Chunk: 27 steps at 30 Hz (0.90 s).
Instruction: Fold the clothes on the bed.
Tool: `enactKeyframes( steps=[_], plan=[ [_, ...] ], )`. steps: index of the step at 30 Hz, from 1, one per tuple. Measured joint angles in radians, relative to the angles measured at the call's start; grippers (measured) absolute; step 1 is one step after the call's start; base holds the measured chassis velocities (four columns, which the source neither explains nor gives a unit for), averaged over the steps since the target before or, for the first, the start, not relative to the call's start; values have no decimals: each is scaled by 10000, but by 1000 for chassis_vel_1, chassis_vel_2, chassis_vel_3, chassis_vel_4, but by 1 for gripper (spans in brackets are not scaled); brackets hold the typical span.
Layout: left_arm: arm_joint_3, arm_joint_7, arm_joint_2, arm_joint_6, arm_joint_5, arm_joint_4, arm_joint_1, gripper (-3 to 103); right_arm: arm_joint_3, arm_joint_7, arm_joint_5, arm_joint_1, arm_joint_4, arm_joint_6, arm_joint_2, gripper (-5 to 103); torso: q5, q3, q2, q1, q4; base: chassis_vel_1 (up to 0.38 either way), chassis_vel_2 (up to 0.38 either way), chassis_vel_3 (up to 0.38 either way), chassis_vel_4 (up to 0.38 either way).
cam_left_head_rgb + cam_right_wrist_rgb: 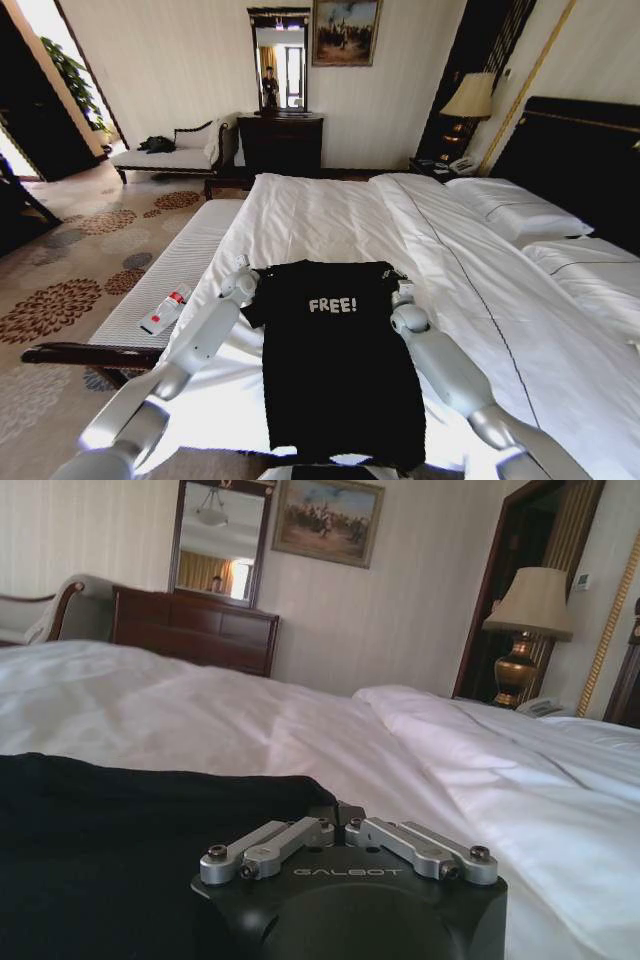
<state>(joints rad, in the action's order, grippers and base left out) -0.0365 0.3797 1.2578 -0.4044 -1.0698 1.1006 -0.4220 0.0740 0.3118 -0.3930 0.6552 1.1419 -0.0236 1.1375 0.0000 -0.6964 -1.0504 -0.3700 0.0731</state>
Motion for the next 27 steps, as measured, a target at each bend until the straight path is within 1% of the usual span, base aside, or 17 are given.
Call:
enactKeyframes(
  steps=[3,5,7,8,9,13,14,15,16,17,19,20,21,24,25,26,27],
  plan=[
    [69,-148,594,313,477,-852,198,2,-244,-142,288,-324,-957,-342,427,0,0,1,0,0,2,0,0,0,0],
    [91,-207,734,402,560,-1039,251,2,-275,-176,306,-393,-1160,-399,538,-2,1,0,0,0,2,0,0,0,0],
    [134,-331,979,571,686,-1394,366,2,-294,-258,358,-518,-1514,-533,719,-1,1,2,0,0,2,0,0,0,0],
    [160,-366,1065,629,720,-1521,401,2,-295,-265,394,-560,-1632,-562,776,3,0,2,0,0,1,0,0,0,0],
    [192,-385,1134,670,746,-1621,426,2,-290,-262,417,-588,-1720,-578,821,1,0,2,0,0,2,0,0,0,0],
    [286,-380,1193,728,766,-1723,437,2,-218,-83,424,-613,-1824,-582,909,0,0,2,0,0,2,0,0,0,0],
    [306,-349,1159,732,741,-1675,413,-1,-186,6,402,-604,-1808,-582,912,-3,0,2,0,0,2,0,0,0,0],
    [323,-318,1091,744,697,-1585,366,4,-134,95,370,-578,-1759,-581,906,1,0,2,0,0,3,0,0,0,0],
    [323,-318,1091,744,697,-1585,366,4,-134,95,370,-578,-1759,-581,906,1,0,2,0,0,3,0,0,0,0],
    [356,-262,983,774,624,-1439,290,4,-42,188,320,-545,-1687,-581,897,7,1,2,0,0,3,0,0,0,0],
    [589,-118,724,806,394,-1054,98,15,308,334,42,-475,-1400,-582,851,17,0,2,0,-1,-1,0,0,0,0],
    [589,-118,724,806,394,-1054,98,15,308,334,42,-475,-1400,-582,851,17,0,2,0,-1,-1,0,0,0,0],
    [743,-43,583,811,233,-821,-19,20,472,394,-104,-433,-1221,-598,814,17,0,2,0,-1,-1,0,0,0,0],
    [1408,199,-14,824,-296,58,-535,36,1153,509,-706,-52,-123,-755,496,33,-2,3,-1,-1,1,0,0,0,0],
    [1408,199,-14,824,-296,58,-535,36,1153,509,-706,-52,-123,-755,496,33,-2,3,-1,-1,1,0,0,0,0],
    [1737,250,-274,822,-478,484,-848,36,1379,519,-840,154,324,-824,367,38,-1,3,0,0,2,0,0,0,0],
    [2004,314,-464,788,-592,802,-1101,42,1559,536,-932,353,686,-873,260,44,-2,3,-1,0,2,0,0,0,0]
  ],
)
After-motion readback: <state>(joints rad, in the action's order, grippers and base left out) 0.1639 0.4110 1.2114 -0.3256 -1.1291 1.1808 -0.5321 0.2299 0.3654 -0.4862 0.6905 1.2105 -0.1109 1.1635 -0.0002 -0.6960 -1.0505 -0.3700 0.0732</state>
